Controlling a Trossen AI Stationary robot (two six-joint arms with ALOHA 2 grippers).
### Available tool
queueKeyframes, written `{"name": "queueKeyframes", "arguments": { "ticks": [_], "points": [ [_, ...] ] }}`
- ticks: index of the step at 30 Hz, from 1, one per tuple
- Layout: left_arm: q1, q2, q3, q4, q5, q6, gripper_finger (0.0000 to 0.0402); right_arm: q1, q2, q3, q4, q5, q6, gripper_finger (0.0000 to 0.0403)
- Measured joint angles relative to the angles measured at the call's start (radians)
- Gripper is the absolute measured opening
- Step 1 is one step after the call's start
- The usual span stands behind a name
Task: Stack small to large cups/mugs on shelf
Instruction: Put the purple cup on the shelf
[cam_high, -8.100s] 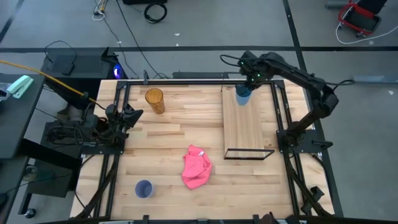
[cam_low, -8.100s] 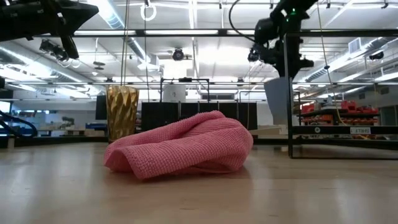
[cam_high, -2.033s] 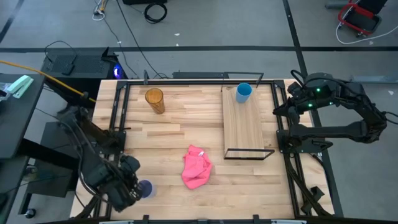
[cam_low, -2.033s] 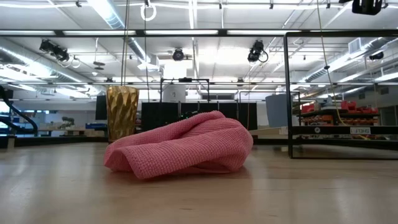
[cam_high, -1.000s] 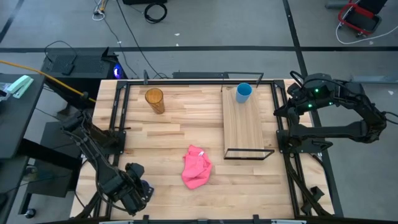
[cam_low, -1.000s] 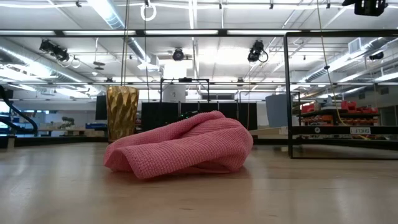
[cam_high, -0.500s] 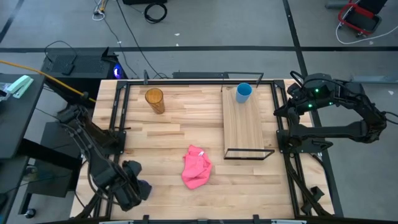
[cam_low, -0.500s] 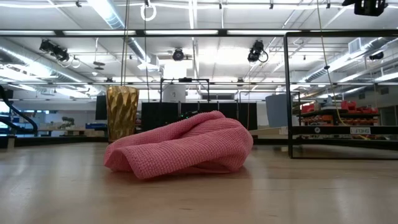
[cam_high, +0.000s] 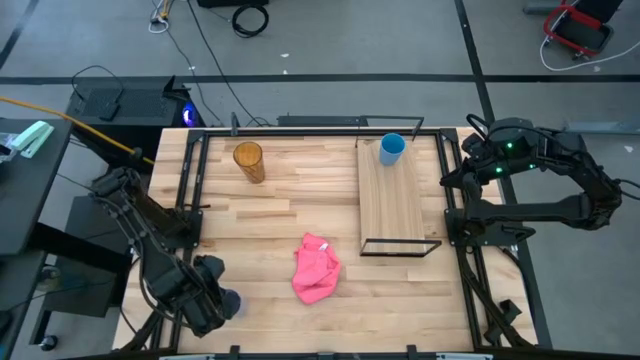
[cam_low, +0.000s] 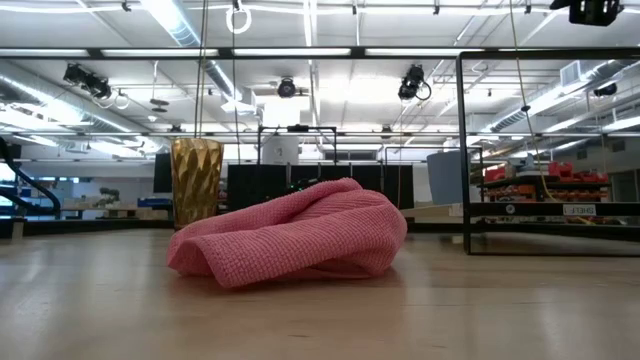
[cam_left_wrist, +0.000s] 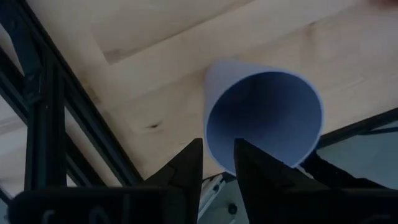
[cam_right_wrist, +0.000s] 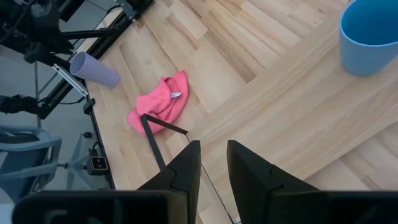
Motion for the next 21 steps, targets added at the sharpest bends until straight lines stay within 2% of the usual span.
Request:
{"name": "queueKeyframes", "arguments": {
  "ticks": [5, 7, 21],
  "points": [
    [0.0, -0.003, -0.08, 0.102, 0.007, 0.004, 0.0101, 0.0, 0.0, 0.0, 0.0, 0.0, 0.0, 0.0087],
    [0.0, 0.002, -0.095, 0.096, 0.011, -0.001, 0.0102, 0.0, 0.0, 0.0, 0.001, 0.0, 0.0, 0.0087],
    [0.002, 0.0, -0.094, 0.072, 0.01, 0.003, 0.0089, 0.0, 0.0, 0.0, 0.001, 0.0, 0.0, 0.0087]
  ]
}}
